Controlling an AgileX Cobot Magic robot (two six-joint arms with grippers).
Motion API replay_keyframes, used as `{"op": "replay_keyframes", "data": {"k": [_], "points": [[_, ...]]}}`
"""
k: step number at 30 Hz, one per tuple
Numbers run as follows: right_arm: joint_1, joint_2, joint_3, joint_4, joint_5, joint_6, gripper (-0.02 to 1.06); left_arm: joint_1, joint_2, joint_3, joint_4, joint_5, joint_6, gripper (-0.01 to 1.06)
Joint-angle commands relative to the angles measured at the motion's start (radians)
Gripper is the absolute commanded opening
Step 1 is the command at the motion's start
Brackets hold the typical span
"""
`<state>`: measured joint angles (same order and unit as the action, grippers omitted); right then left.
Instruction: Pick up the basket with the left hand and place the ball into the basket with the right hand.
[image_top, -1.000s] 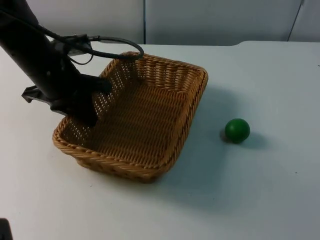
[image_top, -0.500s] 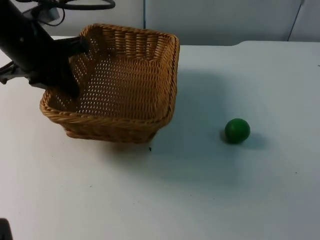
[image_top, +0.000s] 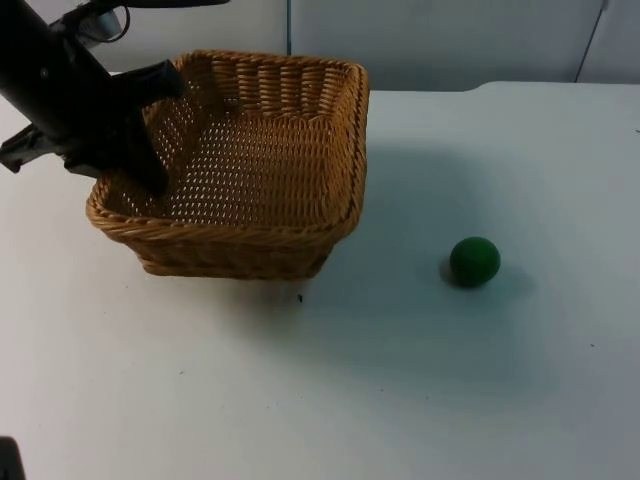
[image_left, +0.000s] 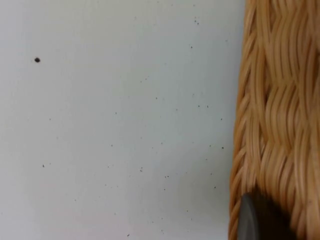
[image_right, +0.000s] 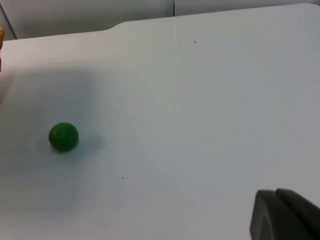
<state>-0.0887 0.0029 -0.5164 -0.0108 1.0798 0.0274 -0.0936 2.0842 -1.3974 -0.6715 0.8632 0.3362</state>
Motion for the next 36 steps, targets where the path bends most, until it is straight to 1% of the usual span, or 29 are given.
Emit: {"op": "replay_keyframes", "data": {"k": [1, 7, 17, 36], "points": [[0.004, -0.003, 0.007, 0.0, -0.002, -0.006, 0.0, 0.0, -0.019, -0.009, -0.033, 0.007, -0.004, 0.0], [0.004, -0.003, 0.007, 0.0, -0.002, -0.006, 0.0, 0.0, -0.019, -0.009, -0.033, 0.005, -0.004, 0.0], [0.004, -0.003, 0.007, 0.0, -0.002, -0.006, 0.0, 0.0, -0.019, -0.009, -0.033, -0.025, -0.004, 0.0], [0.004, -0.003, 0.007, -0.001, -0.002, -0.006, 0.0, 0.0, -0.019, -0.009, -0.033, -0.025, -0.004, 0.0]]}}
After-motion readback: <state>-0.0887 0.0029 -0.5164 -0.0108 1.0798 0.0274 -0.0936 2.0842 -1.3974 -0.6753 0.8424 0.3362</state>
